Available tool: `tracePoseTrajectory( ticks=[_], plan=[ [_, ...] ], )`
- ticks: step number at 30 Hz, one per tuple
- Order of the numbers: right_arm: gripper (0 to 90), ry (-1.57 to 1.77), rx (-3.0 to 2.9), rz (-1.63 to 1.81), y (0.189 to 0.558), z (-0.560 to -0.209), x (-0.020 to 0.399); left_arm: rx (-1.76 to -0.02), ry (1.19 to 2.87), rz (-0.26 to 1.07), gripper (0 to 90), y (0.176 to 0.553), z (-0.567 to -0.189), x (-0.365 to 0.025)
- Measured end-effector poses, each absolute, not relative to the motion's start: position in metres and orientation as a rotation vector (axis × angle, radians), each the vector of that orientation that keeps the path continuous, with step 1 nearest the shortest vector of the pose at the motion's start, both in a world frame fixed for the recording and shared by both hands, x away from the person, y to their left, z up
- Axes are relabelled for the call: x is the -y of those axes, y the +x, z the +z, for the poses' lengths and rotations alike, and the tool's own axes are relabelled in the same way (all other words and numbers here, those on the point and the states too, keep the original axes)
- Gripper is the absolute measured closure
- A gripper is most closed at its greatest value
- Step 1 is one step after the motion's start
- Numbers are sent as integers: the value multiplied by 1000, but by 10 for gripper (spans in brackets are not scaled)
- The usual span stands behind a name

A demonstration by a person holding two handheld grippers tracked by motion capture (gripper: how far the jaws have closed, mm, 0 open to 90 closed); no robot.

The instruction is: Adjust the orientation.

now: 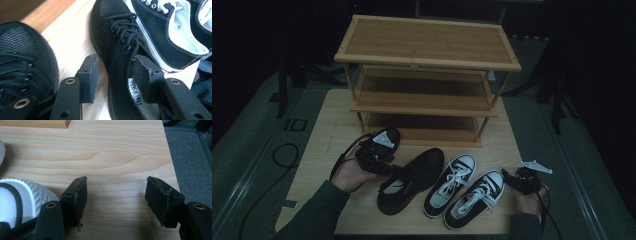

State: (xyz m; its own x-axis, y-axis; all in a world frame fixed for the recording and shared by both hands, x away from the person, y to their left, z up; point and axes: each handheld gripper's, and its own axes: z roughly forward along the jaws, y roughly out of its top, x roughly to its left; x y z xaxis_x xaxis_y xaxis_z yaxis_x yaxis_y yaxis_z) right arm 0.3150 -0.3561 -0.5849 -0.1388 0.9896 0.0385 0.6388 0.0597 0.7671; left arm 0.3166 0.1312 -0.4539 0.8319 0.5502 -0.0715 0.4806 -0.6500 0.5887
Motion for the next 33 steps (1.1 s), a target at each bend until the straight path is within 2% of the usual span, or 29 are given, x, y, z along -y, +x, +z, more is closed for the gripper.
tracePoseTrajectory(
  ticks=[14, 15, 16, 19, 33],
  plan=[
    [334, 1623, -1834, 898, 315, -585, 356, -786, 2452, 153, 644, 322, -477, -101],
    [333, 1623, -1834, 899, 315, -585, 356, -791, 2444, 150, 703, 323, -479, -100],
    [333, 1623, -1834, 899, 315, -585, 356, -789, 2434, 150, 703, 323, -479, -100],
    [331, 1623, -1834, 902, 315, -585, 356, -799, 2422, 190, 848, 320, -475, -102],
    [329, 1623, -1835, 903, 315, -585, 357, -925, 2356, 216, 856, 318, -475, -132]
  ],
)
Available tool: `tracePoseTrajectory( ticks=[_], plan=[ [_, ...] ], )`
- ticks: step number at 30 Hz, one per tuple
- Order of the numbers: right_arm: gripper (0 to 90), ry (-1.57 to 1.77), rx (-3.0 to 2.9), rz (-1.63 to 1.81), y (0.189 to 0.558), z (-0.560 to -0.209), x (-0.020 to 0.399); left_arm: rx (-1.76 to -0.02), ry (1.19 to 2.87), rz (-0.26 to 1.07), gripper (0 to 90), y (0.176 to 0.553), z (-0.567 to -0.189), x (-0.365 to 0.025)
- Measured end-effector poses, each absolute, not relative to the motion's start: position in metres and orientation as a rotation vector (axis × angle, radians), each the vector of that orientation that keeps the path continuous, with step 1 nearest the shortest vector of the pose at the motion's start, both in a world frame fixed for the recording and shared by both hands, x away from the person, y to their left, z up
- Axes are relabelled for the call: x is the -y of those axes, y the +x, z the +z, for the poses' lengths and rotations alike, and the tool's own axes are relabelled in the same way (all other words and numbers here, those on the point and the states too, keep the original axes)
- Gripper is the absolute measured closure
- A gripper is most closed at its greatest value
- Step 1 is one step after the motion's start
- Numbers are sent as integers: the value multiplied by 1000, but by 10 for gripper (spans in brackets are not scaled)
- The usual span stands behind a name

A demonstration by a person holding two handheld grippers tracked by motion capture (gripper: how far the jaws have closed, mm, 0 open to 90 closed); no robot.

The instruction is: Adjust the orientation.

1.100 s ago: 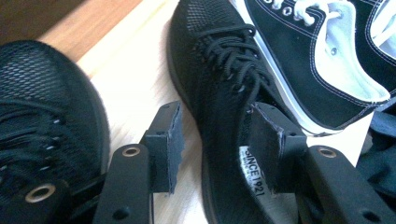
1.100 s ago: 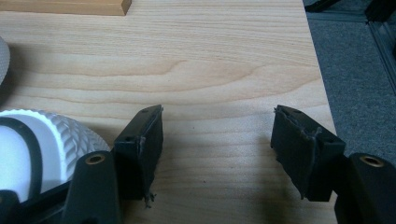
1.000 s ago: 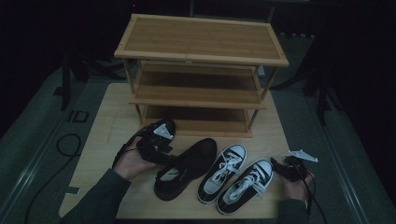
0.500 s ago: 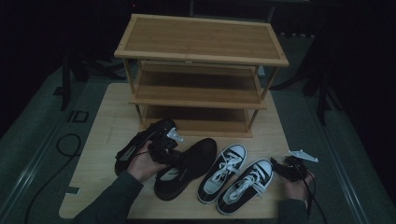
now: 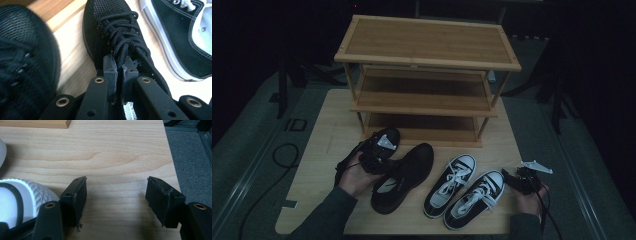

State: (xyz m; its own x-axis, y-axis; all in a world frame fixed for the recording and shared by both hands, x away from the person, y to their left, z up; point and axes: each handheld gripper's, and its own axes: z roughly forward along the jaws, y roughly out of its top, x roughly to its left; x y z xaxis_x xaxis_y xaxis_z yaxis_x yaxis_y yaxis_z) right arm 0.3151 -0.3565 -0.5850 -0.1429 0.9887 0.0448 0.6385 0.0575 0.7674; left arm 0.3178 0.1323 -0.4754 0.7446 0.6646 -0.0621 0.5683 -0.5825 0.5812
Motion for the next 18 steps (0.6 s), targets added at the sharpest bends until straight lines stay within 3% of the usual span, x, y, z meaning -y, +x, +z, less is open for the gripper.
tracePoseTrajectory(
  ticks=[18],
  plan=[
    [328, 1627, -1833, 908, 314, -585, 356, -1021, 2318, 220, 856, 314, -475, -170]
  ],
)
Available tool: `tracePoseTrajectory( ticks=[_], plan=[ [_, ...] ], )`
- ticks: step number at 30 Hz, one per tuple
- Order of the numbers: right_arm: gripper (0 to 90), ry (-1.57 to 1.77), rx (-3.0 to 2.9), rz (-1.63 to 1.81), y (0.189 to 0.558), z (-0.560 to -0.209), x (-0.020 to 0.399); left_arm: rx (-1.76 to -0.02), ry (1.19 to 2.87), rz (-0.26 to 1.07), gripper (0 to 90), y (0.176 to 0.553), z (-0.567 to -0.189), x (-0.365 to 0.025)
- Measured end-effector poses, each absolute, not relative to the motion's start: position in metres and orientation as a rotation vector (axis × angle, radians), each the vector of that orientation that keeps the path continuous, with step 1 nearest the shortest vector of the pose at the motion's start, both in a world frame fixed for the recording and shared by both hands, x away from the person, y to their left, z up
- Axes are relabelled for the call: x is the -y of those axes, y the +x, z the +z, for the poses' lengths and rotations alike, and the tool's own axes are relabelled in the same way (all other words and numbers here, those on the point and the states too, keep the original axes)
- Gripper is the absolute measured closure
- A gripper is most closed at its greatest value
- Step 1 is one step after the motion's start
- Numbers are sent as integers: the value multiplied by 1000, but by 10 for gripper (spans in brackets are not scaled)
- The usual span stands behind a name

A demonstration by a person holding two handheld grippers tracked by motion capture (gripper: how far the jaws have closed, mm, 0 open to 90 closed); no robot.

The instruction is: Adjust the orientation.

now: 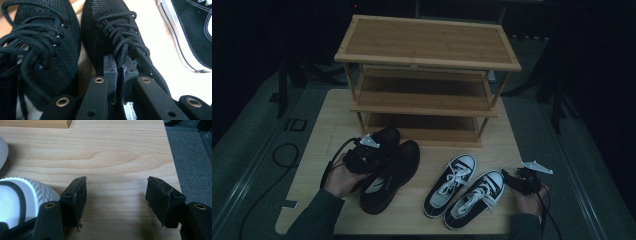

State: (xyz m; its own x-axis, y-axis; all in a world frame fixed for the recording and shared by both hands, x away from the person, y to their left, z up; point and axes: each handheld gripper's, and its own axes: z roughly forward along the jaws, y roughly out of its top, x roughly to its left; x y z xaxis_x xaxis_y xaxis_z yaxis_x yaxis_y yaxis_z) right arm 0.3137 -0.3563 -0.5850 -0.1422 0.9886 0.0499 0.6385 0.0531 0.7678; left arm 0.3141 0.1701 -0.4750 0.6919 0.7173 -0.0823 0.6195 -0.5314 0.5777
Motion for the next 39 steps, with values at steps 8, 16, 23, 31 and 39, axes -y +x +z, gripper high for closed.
tracePoseTrajectory(
  ticks=[8, 16, 23, 31, 39],
  plan=[
    [328, 1625, -1834, 908, 314, -585, 356, -1035, 2342, 250, 855, 314, -472, -181],
    [328, 1625, -1834, 908, 314, -585, 356, -1011, 2339, 263, 821, 312, -475, -182],
    [328, 1625, -1834, 908, 314, -585, 356, -976, 2319, 280, 607, 304, -470, -187],
    [328, 1626, -1834, 908, 314, -585, 356, -1015, 2283, 374, 491, 299, -464, -195],
    [328, 1625, -1834, 908, 314, -585, 356, -1062, 2280, 429, 317, 301, -466, -197]
  ],
)
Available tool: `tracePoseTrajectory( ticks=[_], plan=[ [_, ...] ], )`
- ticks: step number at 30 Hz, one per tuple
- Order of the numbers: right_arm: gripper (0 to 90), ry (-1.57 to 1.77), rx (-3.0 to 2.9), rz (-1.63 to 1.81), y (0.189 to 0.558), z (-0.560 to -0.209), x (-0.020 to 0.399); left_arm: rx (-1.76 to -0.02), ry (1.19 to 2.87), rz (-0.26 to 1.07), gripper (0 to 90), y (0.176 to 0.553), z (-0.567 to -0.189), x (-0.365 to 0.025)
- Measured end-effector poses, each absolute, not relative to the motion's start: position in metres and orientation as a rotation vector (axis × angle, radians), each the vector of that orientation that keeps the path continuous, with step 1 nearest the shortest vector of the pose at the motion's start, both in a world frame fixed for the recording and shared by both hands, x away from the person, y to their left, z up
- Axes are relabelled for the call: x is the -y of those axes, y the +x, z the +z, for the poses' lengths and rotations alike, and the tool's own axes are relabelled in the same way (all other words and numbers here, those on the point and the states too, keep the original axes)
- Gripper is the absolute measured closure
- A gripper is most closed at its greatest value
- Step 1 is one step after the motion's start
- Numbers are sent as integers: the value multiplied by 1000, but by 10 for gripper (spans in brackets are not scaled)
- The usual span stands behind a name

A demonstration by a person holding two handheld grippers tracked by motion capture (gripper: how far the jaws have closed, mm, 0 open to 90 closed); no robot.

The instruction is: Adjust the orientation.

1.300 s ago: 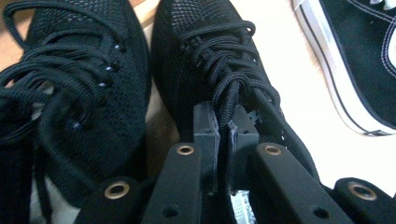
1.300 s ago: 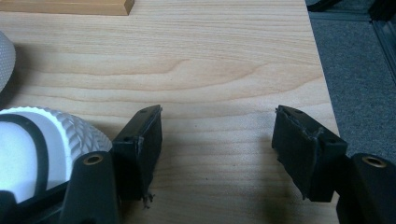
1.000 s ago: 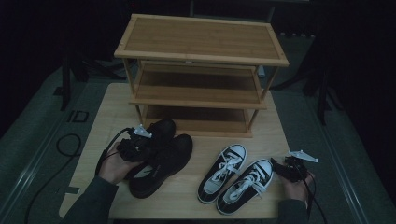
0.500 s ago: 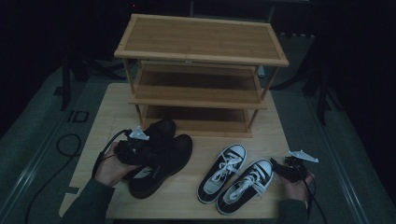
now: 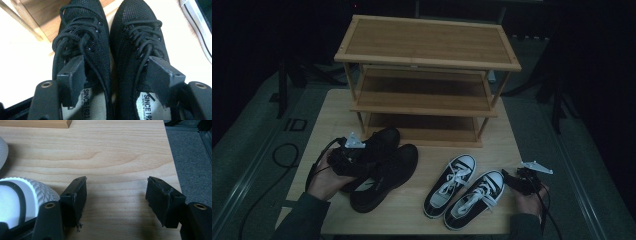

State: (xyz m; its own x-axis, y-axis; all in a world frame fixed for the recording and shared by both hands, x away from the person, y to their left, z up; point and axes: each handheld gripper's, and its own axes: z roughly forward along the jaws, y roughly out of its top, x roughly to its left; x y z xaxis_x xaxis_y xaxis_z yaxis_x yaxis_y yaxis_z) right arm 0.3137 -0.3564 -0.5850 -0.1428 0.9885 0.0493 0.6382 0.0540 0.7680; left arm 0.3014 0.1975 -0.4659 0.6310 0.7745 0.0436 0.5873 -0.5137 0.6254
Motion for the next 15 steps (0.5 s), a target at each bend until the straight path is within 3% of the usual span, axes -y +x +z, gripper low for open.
tracePoseTrajectory(
  ticks=[4, 15],
  plan=[
    [328, 1627, -1833, 909, 314, -585, 356, -1083, 2292, 399, 309, 305, -472, -200],
    [328, 1626, -1833, 909, 314, -585, 356, -1087, 2340, 333, 410, 314, -485, -195]
  ],
)
